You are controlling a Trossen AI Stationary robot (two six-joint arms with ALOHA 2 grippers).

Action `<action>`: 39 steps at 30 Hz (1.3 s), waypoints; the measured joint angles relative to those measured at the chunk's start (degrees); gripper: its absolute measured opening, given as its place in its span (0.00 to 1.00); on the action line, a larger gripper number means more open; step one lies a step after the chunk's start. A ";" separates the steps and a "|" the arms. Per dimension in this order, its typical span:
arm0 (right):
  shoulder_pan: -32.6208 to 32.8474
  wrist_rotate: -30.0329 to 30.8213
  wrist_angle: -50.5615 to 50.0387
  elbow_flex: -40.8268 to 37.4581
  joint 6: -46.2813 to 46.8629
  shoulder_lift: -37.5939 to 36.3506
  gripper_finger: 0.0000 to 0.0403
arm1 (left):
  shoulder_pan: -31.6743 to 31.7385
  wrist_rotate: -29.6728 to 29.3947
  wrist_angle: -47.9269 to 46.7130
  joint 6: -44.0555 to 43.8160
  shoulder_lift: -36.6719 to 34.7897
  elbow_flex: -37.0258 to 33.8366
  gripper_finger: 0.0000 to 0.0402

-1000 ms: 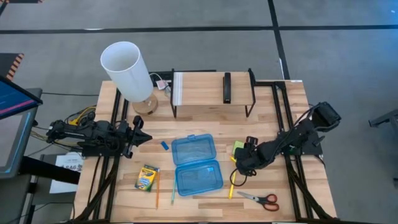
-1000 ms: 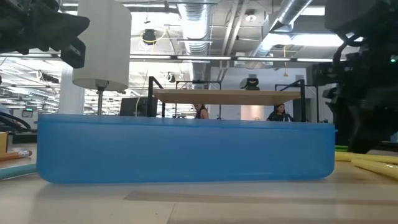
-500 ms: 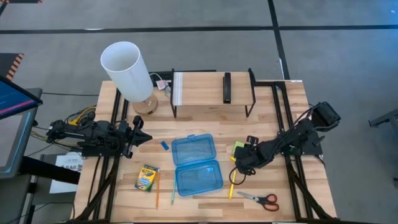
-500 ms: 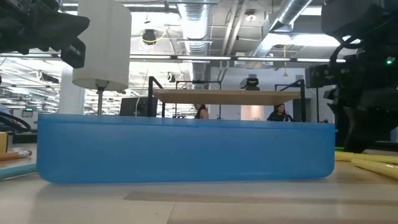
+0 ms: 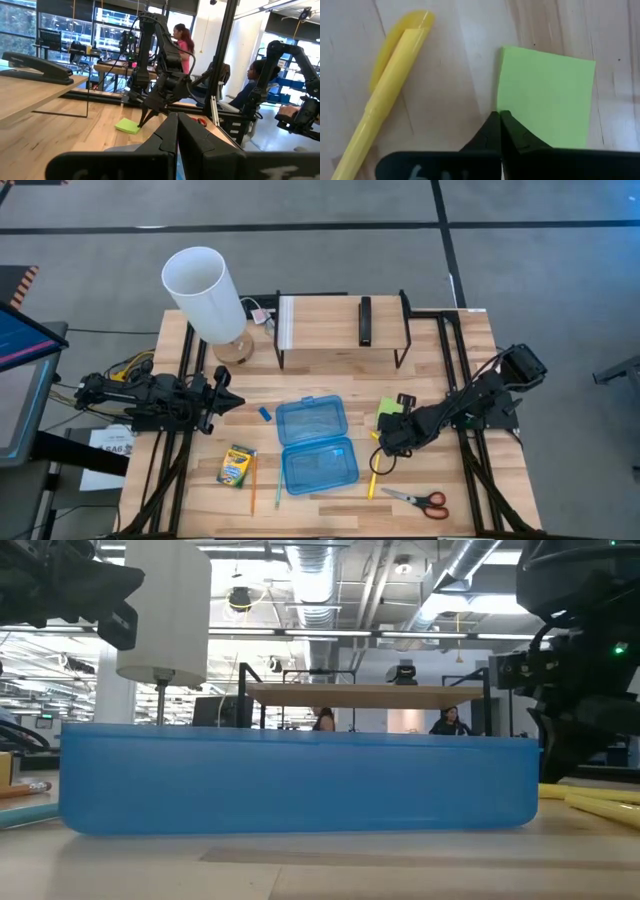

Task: Pack school essentials
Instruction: Put the sticky notes into the blue supply box

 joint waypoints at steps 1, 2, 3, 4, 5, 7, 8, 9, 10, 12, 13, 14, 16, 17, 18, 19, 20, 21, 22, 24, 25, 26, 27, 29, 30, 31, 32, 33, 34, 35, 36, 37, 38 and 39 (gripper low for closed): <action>0.00 0.00 -0.10 0.00 0.02 0.00 0.02 | -0.01 0.00 0.01 0.00 0.00 0.00 0.00; 0.00 -0.02 -0.23 0.11 0.02 0.00 0.02 | 0.00 0.00 0.02 0.00 0.00 0.00 0.00; 0.00 -0.03 -0.82 0.43 0.02 0.00 0.01 | 0.00 0.00 0.00 0.00 0.00 0.00 0.00; 0.00 -0.05 -1.69 1.00 0.02 0.00 0.01 | 0.00 -0.02 0.02 0.00 0.00 0.00 0.00; 0.00 -0.07 -2.76 1.71 0.03 0.00 0.01 | 0.00 0.00 0.02 0.00 0.00 0.00 0.00; 0.00 0.02 -4.91 3.47 0.08 0.00 0.01 | 0.00 0.00 0.02 0.00 0.00 0.00 0.00; 0.00 0.28 -6.07 4.44 0.07 0.00 0.01 | 0.00 0.00 0.02 0.00 0.00 0.00 0.00; 0.04 0.79 -7.25 5.51 0.07 0.00 0.01 | 0.00 0.00 0.02 0.00 0.00 0.00 0.00; 0.09 1.31 -8.57 6.61 0.06 0.00 0.01 | 0.00 0.00 0.02 0.00 0.00 0.00 0.00; 0.11 2.02 -10.75 8.70 0.01 0.00 0.01 | 0.00 0.00 0.02 0.00 0.00 0.00 0.00; 0.11 2.42 -11.58 9.74 -0.06 0.00 0.01 | 0.00 0.00 0.02 0.00 0.00 0.00 0.00; 0.11 2.77 -12.11 10.68 -0.31 0.00 0.00 | 0.00 0.00 0.02 0.00 0.00 0.00 0.00; 0.11 3.09 -13.12 12.54 -0.95 0.00 0.00 | 0.00 0.00 0.02 0.00 0.00 0.00 0.00; 0.14 3.25 -13.54 13.32 -1.54 -0.02 0.00 | 0.00 0.00 0.02 0.00 0.00 0.00 0.00; 0.15 3.30 -13.88 14.08 -1.82 0.00 0.00 | 0.00 0.00 0.02 0.00 0.00 0.00 0.00; 0.15 3.28 -14.28 14.79 -1.92 -0.02 0.00 | 0.00 0.00 0.02 0.00 0.00 0.00 0.00; 0.09 3.30 -14.38 15.32 -1.95 -0.04 0.00 | 0.00 0.00 0.02 -0.02 0.00 0.00 0.00; 0.09 3.29 -14.38 15.54 -1.95 -0.06 0.00 | 0.00 0.00 0.02 -0.11 0.00 0.00 0.00; 0.09 3.24 -14.29 15.61 -1.91 -0.07 0.01 | 0.00 0.00 0.02 -0.31 0.00 0.00 0.00; 0.09 3.15 -14.17 15.61 -1.10 -0.07 0.04 | 0.00 0.00 0.02 -0.43 0.00 0.00 0.00; 0.09 2.94 -14.21 15.61 -0.36 -0.07 0.07 | -0.01 0.00 0.02 -0.45 0.00 0.00 0.00; 0.09 2.49 -14.27 15.61 -0.15 -0.05 0.10 | 0.00 0.00 0.02 -0.44 0.00 0.00 0.00; 0.09 1.95 -14.19 15.61 -0.08 0.15 0.14 | 0.00 0.00 0.02 -0.44 0.00 0.00 0.00; 0.11 1.69 -14.08 15.61 0.02 0.50 0.23 | -0.01 0.00 0.03 -0.44 0.00 0.00 0.00; 0.11 1.66 -14.08 15.61 0.02 0.50 0.27 | -0.01 0.00 0.02 -0.44 0.00 0.00 0.00; 0.11 1.66 -13.90 15.61 0.06 0.43 0.32 | -0.01 0.00 0.03 -0.44 0.00 0.00 0.00; 0.05 1.66 -13.82 15.61 0.21 0.42 0.37 | 0.00 0.00 0.03 -0.44 0.00 0.00 0.00; -0.05 1.72 -13.67 15.47 0.67 0.42 0.42 | 0.00 0.02 0.04 -0.44 -0.02 0.00 0.00; -0.14 2.08 -13.29 15.03 1.40 0.42 0.46 | -0.02 0.02 0.02 -0.44 -0.02 0.00 0.00; -0.30 2.51 -13.00 14.26 2.04 0.41 0.51 | 0.00 0.00 0.04 -0.45 0.00 0.00 0.00; -0.37 2.58 -12.99 13.28 2.51 0.39 0.55 | 0.00 0.00 0.04 -0.44 -0.02 0.00 0.00; -0.39 2.60 -12.88 12.18 2.98 0.42 0.58 | -0.01 0.01 0.04 -0.44 0.00 0.00 0.00; -0.41 2.64 -12.40 11.06 3.50 0.42 0.61 | -0.02 0.02 0.03 -0.44 0.00 0.00 0.00; -0.42 2.83 -11.36 9.92 4.17 0.42 0.63 | -0.02 0.01 0.04 -0.44 -0.02 0.00 0.00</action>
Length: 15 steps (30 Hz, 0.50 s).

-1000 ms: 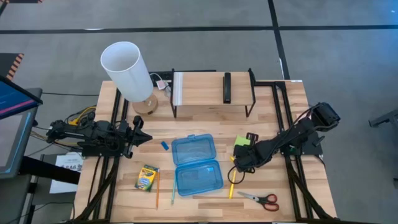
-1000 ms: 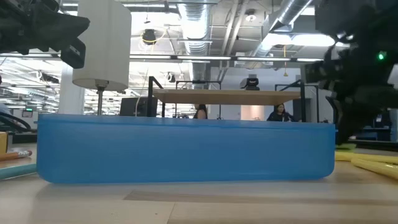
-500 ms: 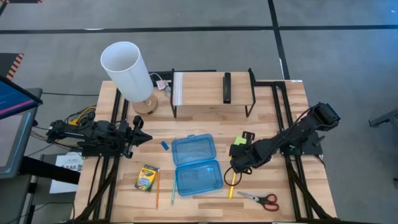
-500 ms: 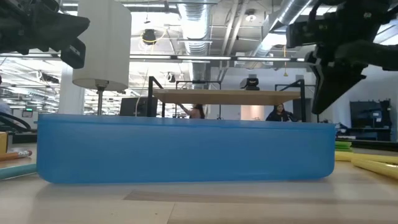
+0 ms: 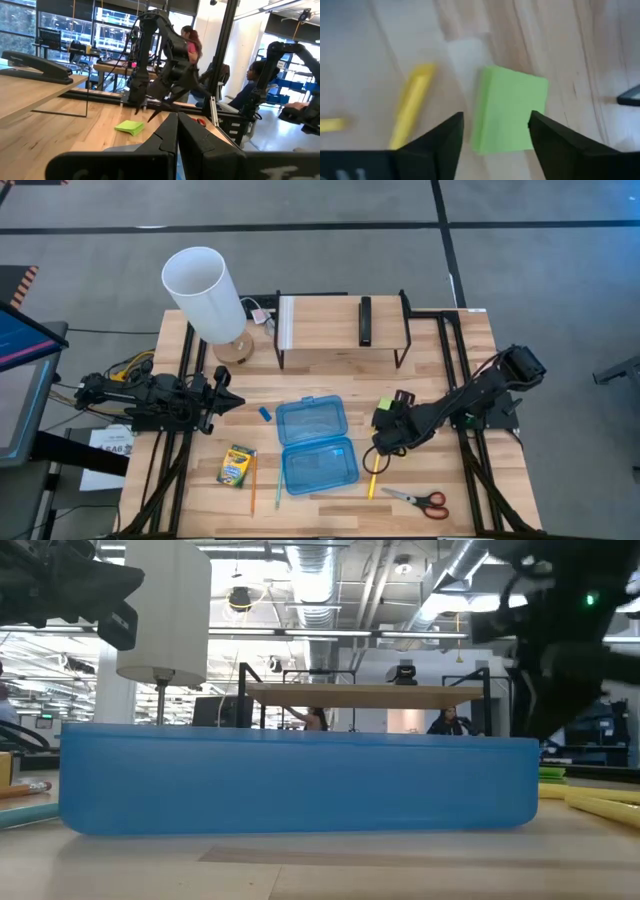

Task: Pack school essentials
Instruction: Put the sticky notes into the blue supply box

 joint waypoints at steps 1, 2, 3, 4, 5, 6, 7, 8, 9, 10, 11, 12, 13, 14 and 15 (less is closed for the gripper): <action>0.00 0.08 0.73 -1.05 0.50 0.00 0.65 | 0.00 0.01 -0.01 0.00 0.00 0.00 0.00; 0.00 0.07 1.39 -2.00 0.85 -0.04 0.65 | 0.02 0.00 0.00 0.00 0.00 0.00 0.00; 0.00 -0.01 2.29 -2.91 1.23 -0.26 0.66 | 0.00 -0.01 0.00 0.00 0.00 0.00 0.00; -0.06 0.02 3.35 -3.74 1.71 -0.46 0.66 | 0.01 -0.01 0.00 0.00 0.01 0.00 0.00; -0.31 0.01 4.54 -4.65 1.96 -0.55 0.66 | 0.00 -0.01 0.00 0.00 0.00 0.00 0.00; -0.56 -0.10 5.55 -5.64 2.12 -0.49 0.66 | 0.00 0.00 0.00 0.00 0.01 0.00 0.00; -0.87 -0.29 6.25 -6.55 2.10 -0.46 0.66 | 0.02 0.01 0.00 0.00 0.00 0.00 0.00; -1.22 -0.46 7.25 -7.42 2.08 -0.46 0.66 | 0.00 -0.01 0.00 0.00 0.02 0.00 0.00; -1.65 -0.59 8.38 -8.26 2.08 -0.46 0.66 | 0.00 0.00 0.00 0.00 0.00 0.00 0.00; -2.05 -0.85 8.99 -9.00 2.13 -0.46 0.66 | 0.00 0.01 0.00 0.00 0.00 0.00 0.00; -2.46 -0.88 9.41 -9.44 2.50 -0.46 0.66 | 0.01 -0.01 0.00 0.00 0.00 0.00 0.00; -2.96 -0.88 9.64 -9.79 2.53 -0.59 0.66 | 0.00 -0.01 0.00 0.00 0.00 0.00 0.00; -3.36 -0.88 9.69 -10.05 2.49 -0.63 0.66 | 0.01 -0.01 0.00 0.00 0.00 0.00 0.00; -3.75 -1.01 9.97 -10.34 2.32 -0.68 0.66 | 0.00 -0.01 0.00 0.00 0.00 0.00 0.00; -4.16 -1.62 10.41 -10.79 1.85 -0.72 0.66 | 0.00 -0.01 0.00 0.00 0.00 0.00 0.00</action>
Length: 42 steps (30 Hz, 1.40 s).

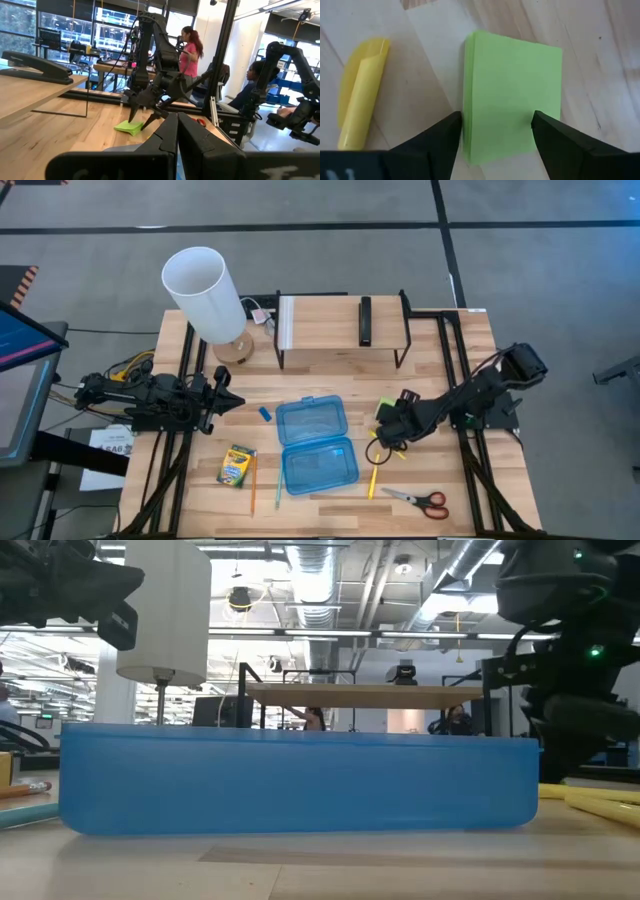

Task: Pack school essentials
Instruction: Put the sticky notes into the blue supply box

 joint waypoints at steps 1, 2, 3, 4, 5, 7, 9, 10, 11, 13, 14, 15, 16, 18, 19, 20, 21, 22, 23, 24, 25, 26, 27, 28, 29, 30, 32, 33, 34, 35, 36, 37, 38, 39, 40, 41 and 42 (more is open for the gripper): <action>-0.45 -0.72 0.97 -0.53 -0.54 0.00 0.66 | 0.00 0.00 0.00 0.00 0.00 0.01 0.00; -0.82 -1.56 2.24 -1.17 -1.20 -0.08 0.66 | 0.00 0.00 0.00 0.00 0.00 0.00 0.00; -1.23 -2.23 3.50 -1.82 -1.54 -0.20 0.65 | 0.00 0.02 0.00 0.00 0.00 0.01 0.00; -1.55 -3.01 4.43 -2.28 -1.74 -0.24 0.63 | 0.00 0.02 0.00 0.00 0.00 0.02 0.00; -1.82 -3.58 5.04 -2.57 -1.97 -0.33 0.61 | 0.01 0.00 0.00 0.00 0.00 0.02 0.00; -1.87 -3.94 5.16 -2.81 -2.78 -0.33 0.55 | 0.01 0.00 0.00 0.00 0.00 0.02 0.00; -1.85 -4.48 5.46 -2.82 -3.34 -0.31 0.47 | 0.00 0.02 0.00 0.02 0.00 0.02 0.00; -1.85 -4.61 5.44 -2.87 -3.54 -0.55 0.42 | 0.00 0.00 0.00 0.00 0.00 0.02 0.00; -1.85 -4.66 5.27 -3.08 -3.70 -0.94 0.36 | 0.01 0.01 0.00 0.00 0.00 0.02 0.00; -1.85 -4.77 4.93 -3.22 -3.88 -1.54 0.25 | 0.00 0.02 0.00 0.00 0.00 0.02 0.00; -1.85 -4.85 4.62 -3.37 -4.16 -2.03 0.20 | 0.02 0.01 0.00 0.00 0.00 0.02 0.00; -1.86 -4.76 4.37 -3.43 -4.58 -2.64 0.15 | 0.00 0.02 0.00 0.00 0.00 0.02 0.00; -1.87 -4.74 4.32 -3.43 -4.75 -3.18 0.10 | 0.02 0.01 0.01 0.01 0.00 0.02 0.00; -1.85 -4.86 4.24 -3.52 -4.99 -4.27 0.04 | 0.02 0.00 0.00 0.00 0.00 0.02 0.00; -1.85 -4.88 4.04 -3.57 -5.04 -4.89 0.03 | 0.00 0.00 0.00 0.02 0.00 0.02 0.00; -1.85 -5.19 3.65 -3.61 -4.90 -5.49 0.04 | 0.02 0.01 0.00 0.01 0.00 0.02 0.00; -1.85 -5.50 3.33 -3.69 -4.67 -6.15 0.05 | 0.00 0.00 0.02 0.02 0.00 0.02 0.00; -1.85 -5.57 3.00 -3.69 -4.35 -6.86 0.05 | 0.00 0.02 0.02 0.02 0.00 0.02 0.00; -1.85 -5.70 2.75 -3.68 -3.99 -7.72 0.06 | 0.01 0.02 0.02 0.01 0.00 0.02 0.00; -1.82 -5.69 2.59 -3.63 -3.61 -8.48 0.05 | 0.00 0.02 0.02 0.01 0.00 0.02 0.00; -1.73 -5.71 2.47 -3.63 -3.47 -9.27 0.04 | 0.00 0.00 0.02 0.00 0.00 0.02 0.00; -1.57 -5.71 2.39 -3.63 -3.43 -10.16 0.03 | 0.01 0.01 0.02 0.01 0.00 0.02 0.00; -1.35 -5.70 2.40 -3.51 -3.40 -11.03 0.03 | 0.02 0.02 0.02 0.00 0.00 0.02 0.00; -1.06 -5.67 2.37 -3.11 -3.40 -11.84 0.03 | 0.00 0.00 0.02 0.00 0.00 0.02 0.00; -0.76 -5.64 2.38 -2.56 -3.41 -12.61 0.03 | 0.02 0.01 0.02 0.00 0.00 0.02 0.00; -0.44 -5.61 2.41 -1.75 -3.41 -13.23 0.03 | 0.02 0.02 0.02 0.00 0.00 0.02 0.00; 0.48 -5.24 2.55 0.44 -3.47 -14.27 0.04 | 0.02 0.01 0.02 0.02 0.00 0.02 0.00; 1.03 -5.00 2.75 1.76 -3.89 -14.50 0.04 | 0.01 0.01 0.02 0.01 0.00 0.02 0.00; 1.63 -4.74 3.14 3.19 -4.49 -14.61 0.04 | 0.01 0.00 0.02 0.01 0.00 0.02 0.00; 2.25 -4.56 3.65 4.68 -5.15 -14.58 0.05 | 0.00 0.00 0.02 0.00 0.00 0.02 0.00; 2.86 -4.39 4.44 6.31 -6.14 -14.28 0.04 | 0.00 0.00 0.02 0.00 0.00 0.02 0.00; 3.53 -4.37 5.45 7.85 -7.23 -14.02 0.04 | 0.02 0.00 0.02 0.00 0.00 0.02 0.00; 4.17 -4.35 6.50 9.33 -8.40 -13.56 0.03 | 0.02 0.00 0.02 0.02 0.00 0.02 0.00; 4.81 -4.38 7.89 10.86 -9.68 -12.69 0.03 | 0.00 0.00 0.04 0.02 0.00 0.02 0.00; 5.36 -4.41 9.81 12.28 -11.15 -11.70 0.03 | 0.01 0.00 0.04 0.00 0.00 0.02 0.00; 6.05 -4.44 11.15 13.60 -12.39 -10.69 0.04 | 0.02 0.00 0.04 0.02 0.00 0.02 0.00; 6.63 -4.44 12.00 14.88 -13.38 -9.61 0.04 | 0.00 0.00 0.04 0.01 0.00 0.02 0.00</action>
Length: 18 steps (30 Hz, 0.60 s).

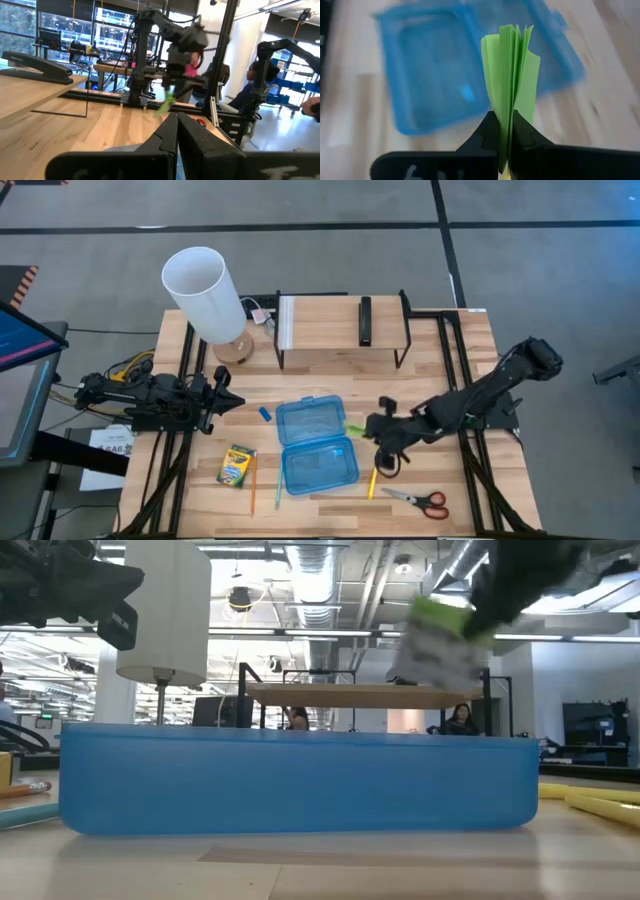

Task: Pack school essentials
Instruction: Put the sticky notes into the blue supply box

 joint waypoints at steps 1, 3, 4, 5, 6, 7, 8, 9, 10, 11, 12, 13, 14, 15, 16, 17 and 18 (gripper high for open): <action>0.58 0.00 0.99 1.59 -0.92 1.39 0.05 | 0.02 0.00 0.00 0.00 0.00 0.00 0.00; 1.54 -0.04 2.04 4.44 -2.53 4.57 0.07 | 0.00 0.00 0.00 0.00 0.02 0.00 0.00; 1.90 -0.09 2.07 5.78 -3.30 6.31 0.07 | 0.00 0.00 0.00 -0.01 0.00 0.00 0.00; 2.19 -0.14 1.80 7.00 -3.96 7.99 0.07 | 0.01 0.00 0.00 0.01 0.00 0.00 0.00; 2.43 -0.26 1.74 8.20 -4.59 9.82 0.07 | 0.02 0.00 0.00 0.00 0.01 0.00 0.00; 2.72 -0.46 1.89 9.45 -5.13 11.67 0.07 | 0.02 0.00 0.00 0.01 0.02 0.00 0.00; 2.89 -0.71 1.74 10.52 -5.89 13.30 0.07 | 0.00 0.00 0.00 -0.01 0.02 0.00 0.00; 3.07 -1.41 1.49 11.49 -6.54 14.96 0.06 | 0.01 0.00 0.00 -0.01 0.02 0.00 0.00; 3.18 -1.88 1.51 12.53 -7.17 16.50 0.06 | 0.01 0.00 0.00 -0.01 0.02 0.00 0.00; 3.23 -2.24 1.45 13.43 -7.79 18.00 0.06 | 0.00 0.00 0.00 0.00 0.01 0.00 0.00; 3.23 -2.96 1.44 14.24 -8.61 19.37 0.07 | 0.01 0.00 0.00 -0.01 0.02 0.00 0.00; 3.22 -3.57 1.39 15.00 -9.37 20.58 0.08 | 0.00 0.00 0.00 0.01 0.02 0.00 0.00; 3.22 -4.19 1.41 15.69 -10.04 21.75 0.09 | 0.02 0.00 0.00 -0.01 0.02 0.00 0.00; 3.19 -4.67 1.57 16.17 -10.62 22.73 0.10 | 0.00 0.00 0.00 0.01 0.02 0.00 0.00; 3.18 -4.74 1.46 16.37 -10.99 23.46 0.11 | 0.00 0.00 -0.02 -0.01 0.02 0.00 0.00; 3.07 -4.74 1.30 16.59 -11.19 24.29 0.12 | 0.01 0.00 -0.02 -0.01 0.02 0.00 0.00; 2.86 -4.79 1.40 16.78 -11.45 25.03 0.13 | 0.01 0.00 -0.02 0.00 0.02 0.00 0.00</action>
